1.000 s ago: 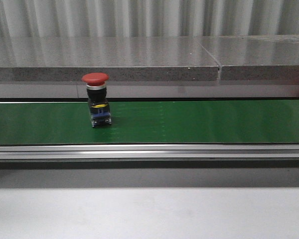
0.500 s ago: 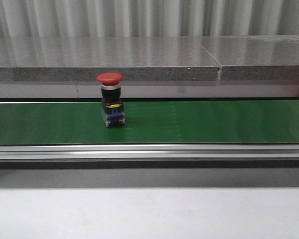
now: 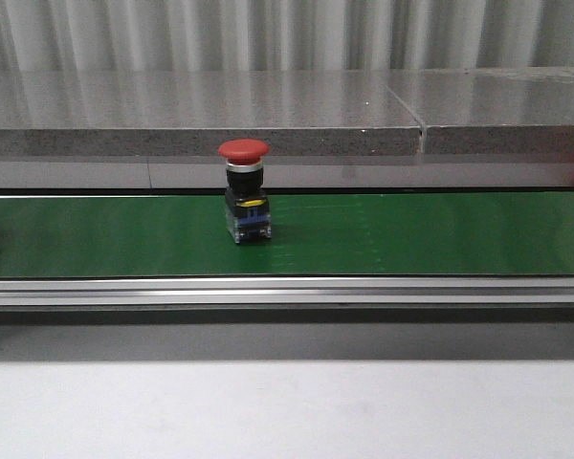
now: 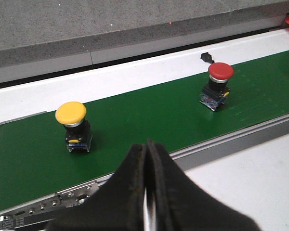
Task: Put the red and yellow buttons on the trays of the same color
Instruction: 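Set the yellow button upright on the belt, open the left gripper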
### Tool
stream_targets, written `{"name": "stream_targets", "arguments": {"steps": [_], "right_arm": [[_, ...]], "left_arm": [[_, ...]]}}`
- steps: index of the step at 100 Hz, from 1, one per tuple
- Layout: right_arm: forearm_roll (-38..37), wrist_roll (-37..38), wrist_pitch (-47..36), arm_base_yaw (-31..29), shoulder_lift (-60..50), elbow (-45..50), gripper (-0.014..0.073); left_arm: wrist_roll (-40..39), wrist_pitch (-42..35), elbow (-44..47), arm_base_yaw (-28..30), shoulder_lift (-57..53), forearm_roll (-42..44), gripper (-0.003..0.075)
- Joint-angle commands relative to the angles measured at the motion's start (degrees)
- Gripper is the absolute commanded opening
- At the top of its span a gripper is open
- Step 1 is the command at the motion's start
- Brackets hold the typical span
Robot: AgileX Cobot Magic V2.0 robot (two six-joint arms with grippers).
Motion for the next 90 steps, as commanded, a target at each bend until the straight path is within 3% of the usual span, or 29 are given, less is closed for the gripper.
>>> {"name": "stream_targets", "arguments": {"steps": [1, 22, 51, 90], "right_arm": [[-0.23, -0.3, 0.74, 0.86, 3.45, -6.03, -0.0067], [-0.23, -0.48, 8.66, 2.74, 15.46, -16.99, -0.0067], [-0.23, -0.61, 8.04, 6.83, 31.51, -27.86, -0.0067], [-0.29, -0.98, 12.91, 18.36, 48.65, -38.86, -0.0067]], "left_arm": [[-0.04, -3.53, -1.46, -0.45, 0.29, -1.36, -0.0021], [-0.04, -3.53, -1.46, -0.45, 0.29, -1.36, -0.0021], [-0.04, -3.53, -1.46, -0.45, 0.29, -1.36, -0.0021], [-0.04, -3.53, -1.46, -0.45, 0.29, -1.36, -0.0021]]}}
